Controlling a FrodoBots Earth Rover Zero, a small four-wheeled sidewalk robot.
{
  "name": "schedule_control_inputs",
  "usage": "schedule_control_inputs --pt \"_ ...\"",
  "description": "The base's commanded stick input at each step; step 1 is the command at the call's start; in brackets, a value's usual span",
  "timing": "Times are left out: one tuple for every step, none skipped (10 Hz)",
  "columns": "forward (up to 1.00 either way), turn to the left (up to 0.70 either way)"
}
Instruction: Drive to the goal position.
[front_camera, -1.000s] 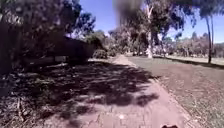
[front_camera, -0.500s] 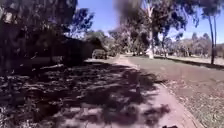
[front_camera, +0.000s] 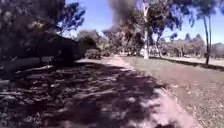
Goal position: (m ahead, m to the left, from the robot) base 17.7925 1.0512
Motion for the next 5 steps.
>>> schedule_control_inputs --pt "0.7 0.29" --pt "0.7 0.35" --pt "0.7 0.24" --pt "0.7 0.12" --pt "0.7 0.01"
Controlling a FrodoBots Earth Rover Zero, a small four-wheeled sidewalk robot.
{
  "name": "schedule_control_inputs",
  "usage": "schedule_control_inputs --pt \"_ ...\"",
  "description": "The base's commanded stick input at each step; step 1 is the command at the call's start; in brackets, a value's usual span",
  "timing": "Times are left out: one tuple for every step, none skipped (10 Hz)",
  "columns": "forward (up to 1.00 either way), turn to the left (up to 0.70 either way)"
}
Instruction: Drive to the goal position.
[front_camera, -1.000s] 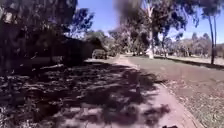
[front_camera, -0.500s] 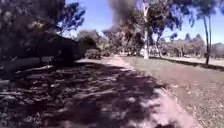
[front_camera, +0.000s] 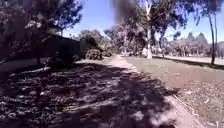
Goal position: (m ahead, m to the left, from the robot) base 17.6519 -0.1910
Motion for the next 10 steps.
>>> schedule_control_inputs --pt "0.7 0.0" --pt "0.7 0.0" --pt "0.7 0.0" --pt "0.7 0.0" --pt "0.7 0.0" --pt "0.7 0.0" --pt "0.7 0.0" --pt "0.7 0.0" --pt "0.7 0.0" --pt "0.7 0.0"
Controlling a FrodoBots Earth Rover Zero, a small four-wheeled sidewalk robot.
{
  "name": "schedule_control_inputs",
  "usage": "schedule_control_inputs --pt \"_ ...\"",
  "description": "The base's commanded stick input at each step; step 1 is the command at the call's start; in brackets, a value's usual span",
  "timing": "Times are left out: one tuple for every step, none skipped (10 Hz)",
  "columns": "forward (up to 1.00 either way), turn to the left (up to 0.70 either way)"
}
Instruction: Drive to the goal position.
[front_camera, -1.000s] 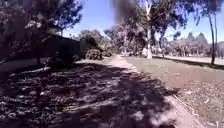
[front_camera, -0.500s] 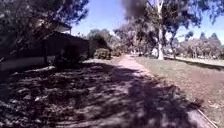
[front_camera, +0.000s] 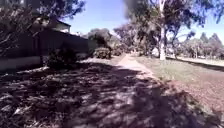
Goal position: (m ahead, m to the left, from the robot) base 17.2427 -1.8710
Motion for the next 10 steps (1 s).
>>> schedule_control_inputs --pt "0.7 0.0" --pt "0.7 -0.16" --pt "0.7 -0.23" --pt "0.7 -0.3" --pt "0.7 -0.26" --pt "0.7 -0.14" --pt "0.7 -0.03" --pt "0.7 0.0" --pt "0.7 0.0" --pt "0.7 0.0"
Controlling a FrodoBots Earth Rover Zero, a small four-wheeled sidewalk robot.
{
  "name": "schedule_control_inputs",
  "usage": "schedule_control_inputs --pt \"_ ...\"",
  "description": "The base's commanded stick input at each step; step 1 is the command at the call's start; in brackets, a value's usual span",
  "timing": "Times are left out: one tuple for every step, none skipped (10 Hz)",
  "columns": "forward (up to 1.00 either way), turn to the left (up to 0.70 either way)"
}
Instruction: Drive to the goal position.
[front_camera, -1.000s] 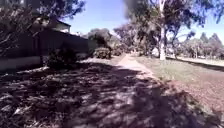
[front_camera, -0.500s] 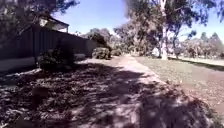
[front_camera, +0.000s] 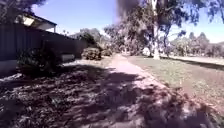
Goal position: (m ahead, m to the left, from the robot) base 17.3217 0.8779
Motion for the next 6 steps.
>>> schedule_control_inputs --pt "0.7 0.0" --pt "0.7 0.0" --pt "0.7 0.0" --pt "0.7 0.0" --pt "0.7 0.0" --pt "0.7 0.0"
